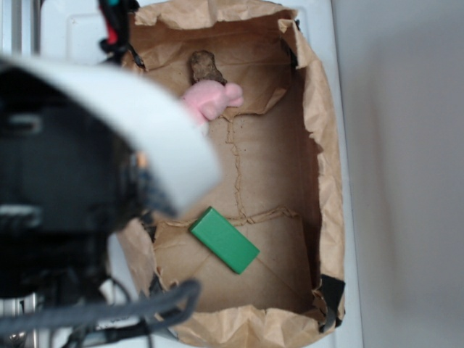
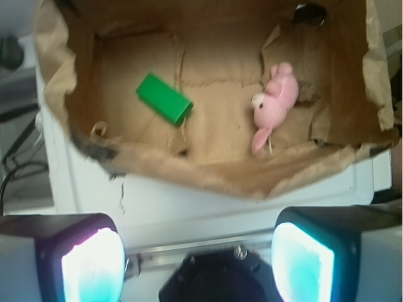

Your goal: Grab the pink bunny.

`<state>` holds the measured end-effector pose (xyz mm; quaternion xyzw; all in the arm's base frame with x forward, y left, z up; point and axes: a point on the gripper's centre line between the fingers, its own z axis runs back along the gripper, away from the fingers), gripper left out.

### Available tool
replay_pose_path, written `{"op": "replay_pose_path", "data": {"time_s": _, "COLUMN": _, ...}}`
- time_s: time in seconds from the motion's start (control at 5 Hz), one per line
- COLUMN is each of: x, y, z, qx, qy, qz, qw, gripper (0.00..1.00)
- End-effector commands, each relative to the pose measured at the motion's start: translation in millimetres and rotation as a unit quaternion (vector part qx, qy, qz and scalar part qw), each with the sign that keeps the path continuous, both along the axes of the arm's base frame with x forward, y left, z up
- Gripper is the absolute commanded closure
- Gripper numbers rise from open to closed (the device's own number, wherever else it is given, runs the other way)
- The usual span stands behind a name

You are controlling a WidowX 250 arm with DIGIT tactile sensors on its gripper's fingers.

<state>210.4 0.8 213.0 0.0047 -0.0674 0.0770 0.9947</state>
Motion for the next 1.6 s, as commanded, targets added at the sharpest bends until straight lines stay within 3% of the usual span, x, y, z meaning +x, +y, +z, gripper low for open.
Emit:
{"op": "replay_pose_path", "data": {"time_s": 0.0, "x": 2.4, "y": 14.8, "z": -1.7, "qx": 0.011, "qy": -0.021, "qz": 0.014, "qw": 1.0, "gripper": 0.0}}
{"op": "replay_pose_path", "data": {"time_s": 0.2, "x": 5.7, "y": 23.8, "z": -19.5, "qx": 0.004, "qy": -0.02, "qz": 0.008, "qw": 1.0, "gripper": 0.0}}
{"op": "replay_pose_path", "data": {"time_s": 0.4, "x": 9.6, "y": 35.2, "z": -38.6, "qx": -0.022, "qy": -0.024, "qz": -0.003, "qw": 0.999, "gripper": 0.0}}
{"op": "replay_pose_path", "data": {"time_s": 0.6, "x": 18.4, "y": 45.6, "z": -56.2, "qx": -0.035, "qy": -0.006, "qz": -0.005, "qw": 0.999, "gripper": 0.0}}
{"op": "replay_pose_path", "data": {"time_s": 1.2, "x": 40.1, "y": 68.3, "z": -78.6, "qx": -0.007, "qy": -0.013, "qz": 0.02, "qw": 1.0, "gripper": 0.0}}
{"op": "replay_pose_path", "data": {"time_s": 1.4, "x": 40.2, "y": 78.6, "z": -80.4, "qx": -0.015, "qy": -0.019, "qz": 0.035, "qw": 0.999, "gripper": 0.0}}
